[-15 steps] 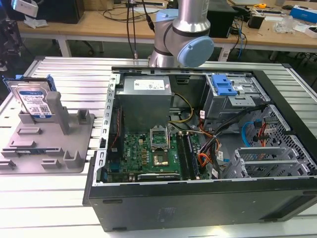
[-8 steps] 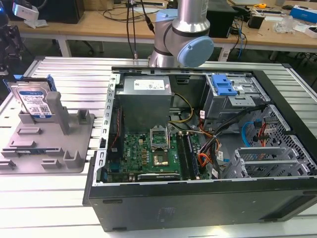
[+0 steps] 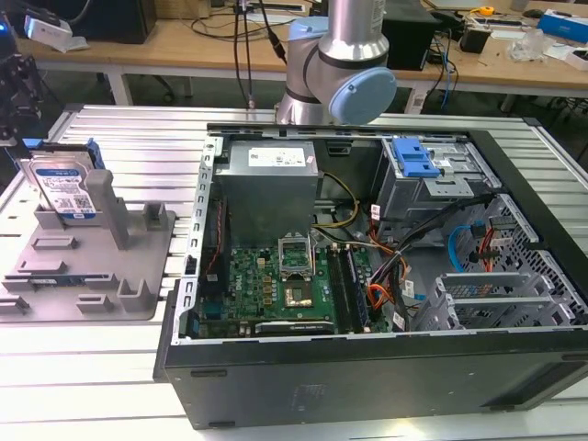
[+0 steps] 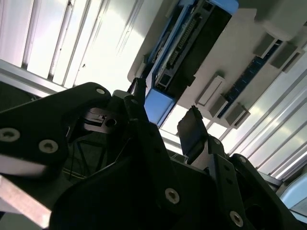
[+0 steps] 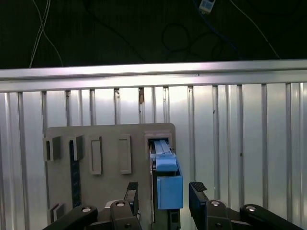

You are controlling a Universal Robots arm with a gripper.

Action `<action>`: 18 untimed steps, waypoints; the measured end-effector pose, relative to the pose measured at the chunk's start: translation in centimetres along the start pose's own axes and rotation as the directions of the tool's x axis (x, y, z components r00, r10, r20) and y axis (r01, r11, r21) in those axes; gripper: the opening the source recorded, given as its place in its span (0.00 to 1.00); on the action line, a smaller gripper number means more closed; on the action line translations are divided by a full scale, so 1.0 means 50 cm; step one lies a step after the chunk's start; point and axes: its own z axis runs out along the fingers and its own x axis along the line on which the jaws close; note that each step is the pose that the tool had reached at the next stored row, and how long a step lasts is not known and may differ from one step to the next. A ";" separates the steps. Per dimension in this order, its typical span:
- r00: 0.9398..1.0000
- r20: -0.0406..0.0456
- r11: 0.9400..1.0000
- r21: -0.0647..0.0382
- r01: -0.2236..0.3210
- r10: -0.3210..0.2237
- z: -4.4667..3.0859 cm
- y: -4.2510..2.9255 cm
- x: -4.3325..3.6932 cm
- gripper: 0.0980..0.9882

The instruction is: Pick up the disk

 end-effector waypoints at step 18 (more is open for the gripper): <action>1.000 0.000 1.000 0.000 0.000 0.000 0.032 0.000 -0.001 0.50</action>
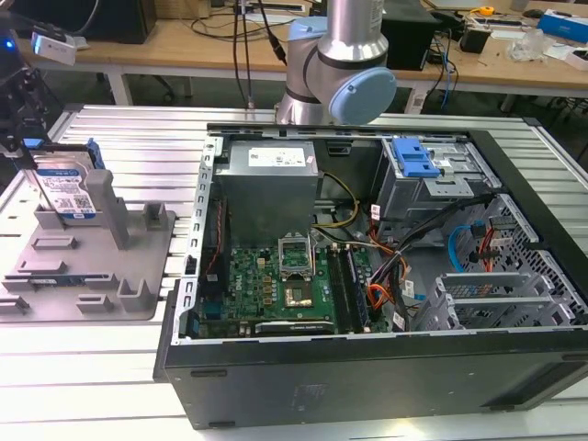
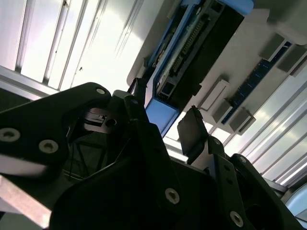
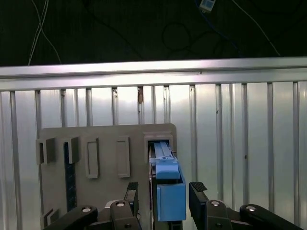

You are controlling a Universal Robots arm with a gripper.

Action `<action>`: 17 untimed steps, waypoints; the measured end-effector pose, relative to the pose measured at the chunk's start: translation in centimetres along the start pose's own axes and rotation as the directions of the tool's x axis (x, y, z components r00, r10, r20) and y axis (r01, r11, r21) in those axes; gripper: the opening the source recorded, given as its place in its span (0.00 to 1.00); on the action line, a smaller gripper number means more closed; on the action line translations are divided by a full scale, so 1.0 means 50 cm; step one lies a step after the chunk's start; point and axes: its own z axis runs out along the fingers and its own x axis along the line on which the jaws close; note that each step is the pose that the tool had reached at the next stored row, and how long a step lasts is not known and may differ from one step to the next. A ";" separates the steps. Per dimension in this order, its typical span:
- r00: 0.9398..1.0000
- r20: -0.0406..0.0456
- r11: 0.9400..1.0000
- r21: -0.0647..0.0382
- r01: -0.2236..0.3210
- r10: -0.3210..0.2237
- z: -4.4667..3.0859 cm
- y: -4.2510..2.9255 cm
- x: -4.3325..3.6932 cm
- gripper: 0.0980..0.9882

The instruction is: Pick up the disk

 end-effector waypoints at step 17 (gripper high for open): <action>1.000 0.000 1.000 0.000 0.000 0.000 0.025 0.000 -0.004 0.33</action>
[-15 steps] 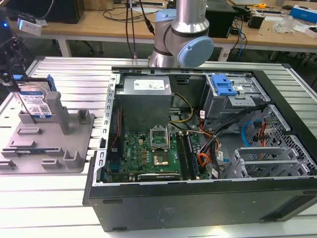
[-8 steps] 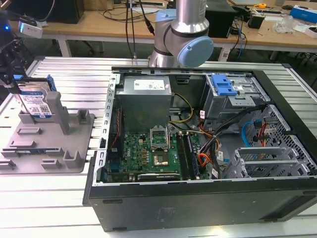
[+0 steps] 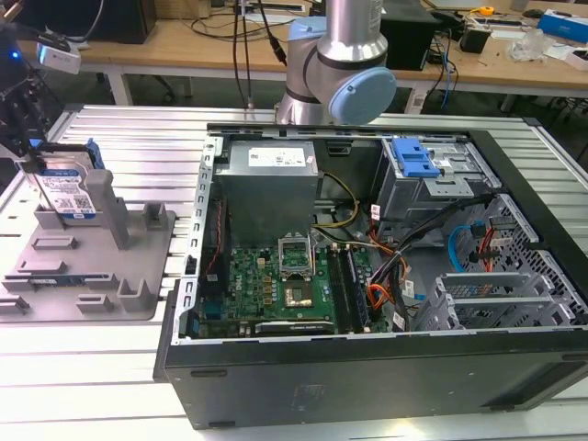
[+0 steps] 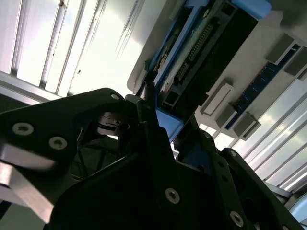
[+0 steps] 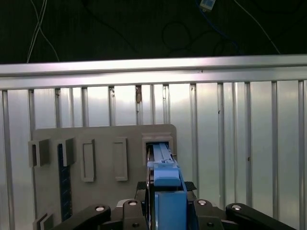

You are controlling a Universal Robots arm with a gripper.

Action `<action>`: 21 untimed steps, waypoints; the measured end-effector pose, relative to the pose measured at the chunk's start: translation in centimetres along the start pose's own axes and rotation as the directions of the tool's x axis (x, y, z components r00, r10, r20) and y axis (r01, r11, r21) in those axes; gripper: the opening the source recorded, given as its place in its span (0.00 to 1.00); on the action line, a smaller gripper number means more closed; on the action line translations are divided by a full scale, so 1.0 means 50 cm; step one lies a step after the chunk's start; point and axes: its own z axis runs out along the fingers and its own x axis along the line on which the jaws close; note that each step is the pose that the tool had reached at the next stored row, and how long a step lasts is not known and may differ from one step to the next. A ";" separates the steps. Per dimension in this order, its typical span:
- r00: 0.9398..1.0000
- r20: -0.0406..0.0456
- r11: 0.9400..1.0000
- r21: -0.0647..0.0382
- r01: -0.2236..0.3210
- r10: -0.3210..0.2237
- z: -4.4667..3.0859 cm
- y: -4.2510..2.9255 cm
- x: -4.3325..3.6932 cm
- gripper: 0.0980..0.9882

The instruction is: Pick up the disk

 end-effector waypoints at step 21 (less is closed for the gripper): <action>1.000 -0.001 1.000 0.000 0.000 0.000 -0.054 0.000 0.001 0.30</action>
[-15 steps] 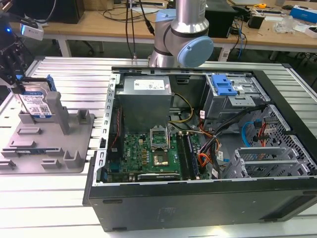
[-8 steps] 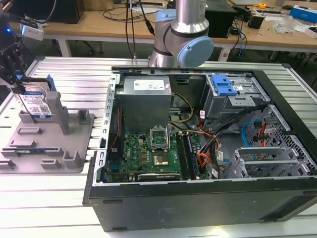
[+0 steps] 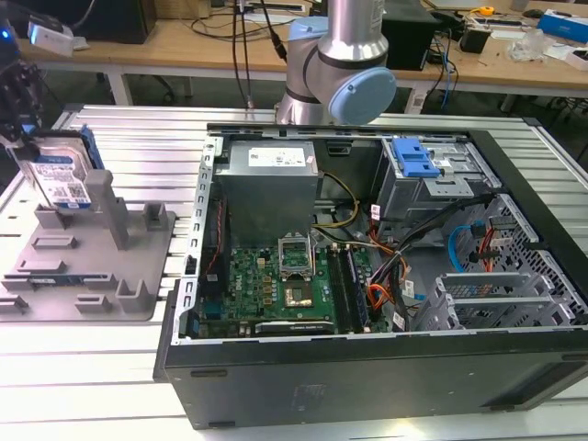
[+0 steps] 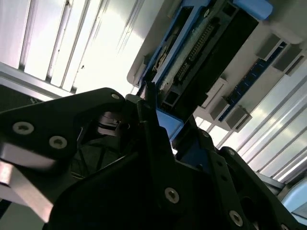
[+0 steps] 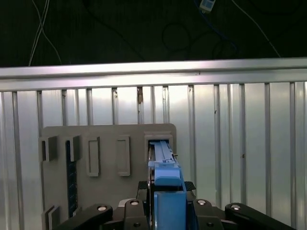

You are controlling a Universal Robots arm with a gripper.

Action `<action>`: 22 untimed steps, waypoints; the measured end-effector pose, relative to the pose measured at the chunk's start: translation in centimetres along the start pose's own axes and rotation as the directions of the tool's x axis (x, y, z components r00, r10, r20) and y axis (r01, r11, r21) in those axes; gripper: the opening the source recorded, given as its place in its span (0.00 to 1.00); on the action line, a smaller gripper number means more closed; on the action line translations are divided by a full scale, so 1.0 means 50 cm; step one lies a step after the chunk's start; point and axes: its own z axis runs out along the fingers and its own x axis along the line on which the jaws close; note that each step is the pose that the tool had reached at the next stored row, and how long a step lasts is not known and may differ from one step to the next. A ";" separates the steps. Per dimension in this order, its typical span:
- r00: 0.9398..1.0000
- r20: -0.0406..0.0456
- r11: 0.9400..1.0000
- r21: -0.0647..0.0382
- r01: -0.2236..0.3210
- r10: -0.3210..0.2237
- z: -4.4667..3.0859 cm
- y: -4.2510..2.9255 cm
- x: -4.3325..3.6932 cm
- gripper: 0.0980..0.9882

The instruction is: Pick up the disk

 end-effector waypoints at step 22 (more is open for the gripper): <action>1.000 0.000 1.000 0.000 0.000 0.000 -0.260 -0.002 0.006 0.30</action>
